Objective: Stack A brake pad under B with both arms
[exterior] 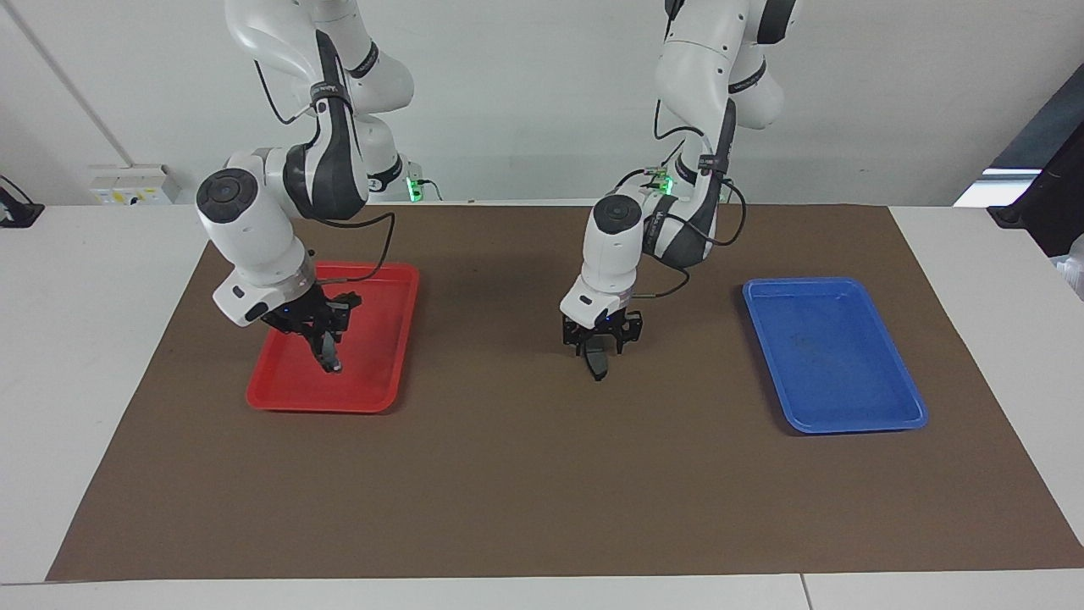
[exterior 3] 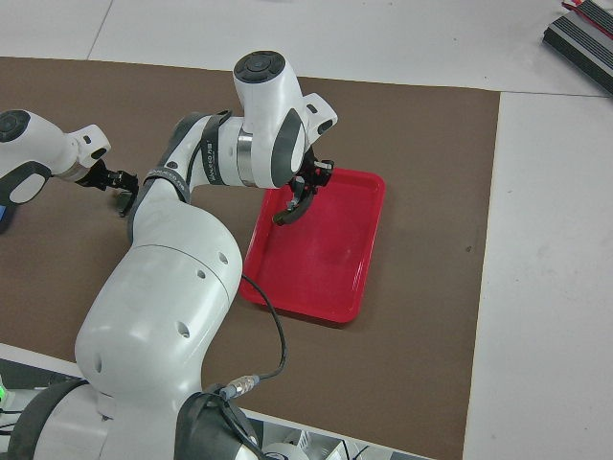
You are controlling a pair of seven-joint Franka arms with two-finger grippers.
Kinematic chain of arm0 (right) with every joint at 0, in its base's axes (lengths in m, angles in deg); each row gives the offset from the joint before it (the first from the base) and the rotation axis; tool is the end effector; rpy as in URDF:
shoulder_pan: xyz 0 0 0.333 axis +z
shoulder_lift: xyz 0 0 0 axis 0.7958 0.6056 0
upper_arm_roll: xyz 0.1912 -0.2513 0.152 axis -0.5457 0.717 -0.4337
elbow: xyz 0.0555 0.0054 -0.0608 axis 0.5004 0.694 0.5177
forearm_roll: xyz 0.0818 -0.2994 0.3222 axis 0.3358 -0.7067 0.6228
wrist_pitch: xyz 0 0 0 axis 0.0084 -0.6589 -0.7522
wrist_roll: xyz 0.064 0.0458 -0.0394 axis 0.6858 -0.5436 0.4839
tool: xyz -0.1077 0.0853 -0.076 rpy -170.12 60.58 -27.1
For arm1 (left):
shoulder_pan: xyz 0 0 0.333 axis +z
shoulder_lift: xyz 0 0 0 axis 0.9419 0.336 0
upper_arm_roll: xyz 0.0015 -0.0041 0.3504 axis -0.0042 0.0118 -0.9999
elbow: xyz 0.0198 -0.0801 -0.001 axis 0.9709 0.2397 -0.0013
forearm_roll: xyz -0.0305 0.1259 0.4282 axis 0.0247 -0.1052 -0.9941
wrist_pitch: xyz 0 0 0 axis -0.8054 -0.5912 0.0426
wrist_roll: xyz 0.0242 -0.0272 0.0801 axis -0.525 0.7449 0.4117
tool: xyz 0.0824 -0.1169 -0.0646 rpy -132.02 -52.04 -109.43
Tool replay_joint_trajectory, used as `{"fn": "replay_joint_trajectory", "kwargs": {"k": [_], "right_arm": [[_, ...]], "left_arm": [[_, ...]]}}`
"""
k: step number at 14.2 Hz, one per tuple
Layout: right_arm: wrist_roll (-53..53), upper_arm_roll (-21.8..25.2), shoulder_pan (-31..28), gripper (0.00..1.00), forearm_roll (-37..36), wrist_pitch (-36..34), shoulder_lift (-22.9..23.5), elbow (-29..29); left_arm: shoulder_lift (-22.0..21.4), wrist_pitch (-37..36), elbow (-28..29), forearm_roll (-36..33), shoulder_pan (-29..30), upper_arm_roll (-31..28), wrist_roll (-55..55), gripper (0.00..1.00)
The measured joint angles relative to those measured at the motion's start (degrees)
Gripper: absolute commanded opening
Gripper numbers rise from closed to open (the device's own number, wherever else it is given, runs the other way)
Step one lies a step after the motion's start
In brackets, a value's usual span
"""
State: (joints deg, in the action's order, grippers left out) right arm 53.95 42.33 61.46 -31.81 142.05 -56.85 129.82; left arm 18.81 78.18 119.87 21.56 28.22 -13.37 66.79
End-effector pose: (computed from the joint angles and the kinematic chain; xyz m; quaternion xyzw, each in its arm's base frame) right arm 0.6270 0.0183 0.3536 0.9997 0.0116 -0.0225 0.0025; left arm 0.5581 -0.3853 0.2541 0.9982 -0.0155 0.0575 0.0055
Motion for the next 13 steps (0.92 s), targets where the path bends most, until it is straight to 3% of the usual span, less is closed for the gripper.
{"fn": "replay_joint_trajectory", "kwargs": {"k": [3, 7, 11, 13], "right_arm": [[-1.35, -0.43, 3.7, 0.14, 1.73, -0.81, 0.2, -2.15], [-16.01, -1.15, 17.27, 0.14, 5.72, -3.76, 3.86, -11.85], [-23.43, -1.61, 27.41, 0.14, 5.81, -3.11, 14.34, -21.3], [-26.34, -1.67, 31.13, 0.14, 5.82, 0.62, 20.69, -25.53]], "left_arm": [[-3.5, -2.61, -0.28, 0.0, 3.95, -0.27, -0.66, 0.99], [-9.31, -9.94, -0.25, -0.04, 13.04, -0.53, -10.32, 0.99], [-14.38, -17.03, -0.33, -0.03, 22.2, -0.73, -22.77, 0.99], [-17.06, -20.24, -0.68, -0.03, 26.15, -0.94, -27.3, 1.0]]}}
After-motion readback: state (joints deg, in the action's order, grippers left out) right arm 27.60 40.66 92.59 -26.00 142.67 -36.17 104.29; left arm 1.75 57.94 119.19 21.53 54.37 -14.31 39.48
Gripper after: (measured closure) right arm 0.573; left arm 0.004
